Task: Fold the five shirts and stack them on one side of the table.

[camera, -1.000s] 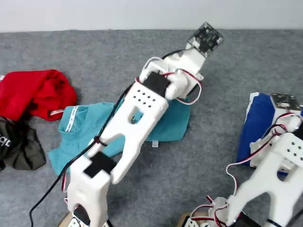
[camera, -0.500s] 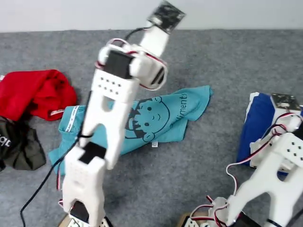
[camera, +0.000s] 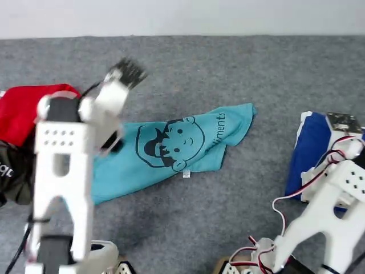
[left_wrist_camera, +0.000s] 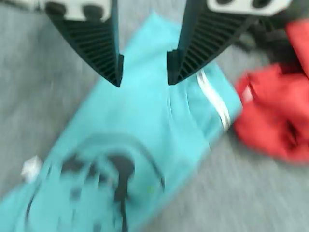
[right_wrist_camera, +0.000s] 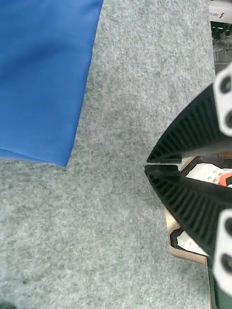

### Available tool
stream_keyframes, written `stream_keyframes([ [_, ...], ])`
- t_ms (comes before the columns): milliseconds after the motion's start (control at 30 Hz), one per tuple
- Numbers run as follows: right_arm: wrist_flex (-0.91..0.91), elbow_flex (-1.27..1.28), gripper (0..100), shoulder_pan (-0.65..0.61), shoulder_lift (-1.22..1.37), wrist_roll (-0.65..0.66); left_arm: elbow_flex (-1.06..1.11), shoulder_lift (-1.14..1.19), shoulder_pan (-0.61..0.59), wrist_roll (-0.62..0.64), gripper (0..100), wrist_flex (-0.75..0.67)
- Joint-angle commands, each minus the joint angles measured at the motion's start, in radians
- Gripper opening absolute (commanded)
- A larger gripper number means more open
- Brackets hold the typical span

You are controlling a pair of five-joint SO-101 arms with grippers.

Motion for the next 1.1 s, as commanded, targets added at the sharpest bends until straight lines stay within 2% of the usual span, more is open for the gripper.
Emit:
stream_keyframes([
  [0,0.039,-0.002,0.9,-0.007,-0.024,-0.005,0.193,-0.157,-0.129,-0.133,16,0.012],
  [167,0.038,0.074,0.9,-0.008,-0.028,-0.005,0.387,-0.198,-0.296,-0.273,17,-0.068],
  [333,0.038,0.132,0.9,-0.008,-0.033,-0.003,0.544,-0.198,-0.391,-0.304,23,-0.215],
  [500,0.038,0.132,0.9,-0.008,-0.033,-0.003,0.674,-0.198,-0.393,-0.325,24,-0.338],
  [733,0.038,0.132,0.9,-0.008,-0.033,-0.005,0.86,-0.195,-0.388,-0.327,23,-0.58],
  [967,0.038,0.132,0.9,-0.008,-0.033,-0.005,0.901,-0.195,-0.379,-0.222,23,-0.689],
  [1067,0.038,0.132,0.9,-0.008,-0.033,-0.005,0.903,-0.193,-0.374,-0.216,20,-0.704],
])
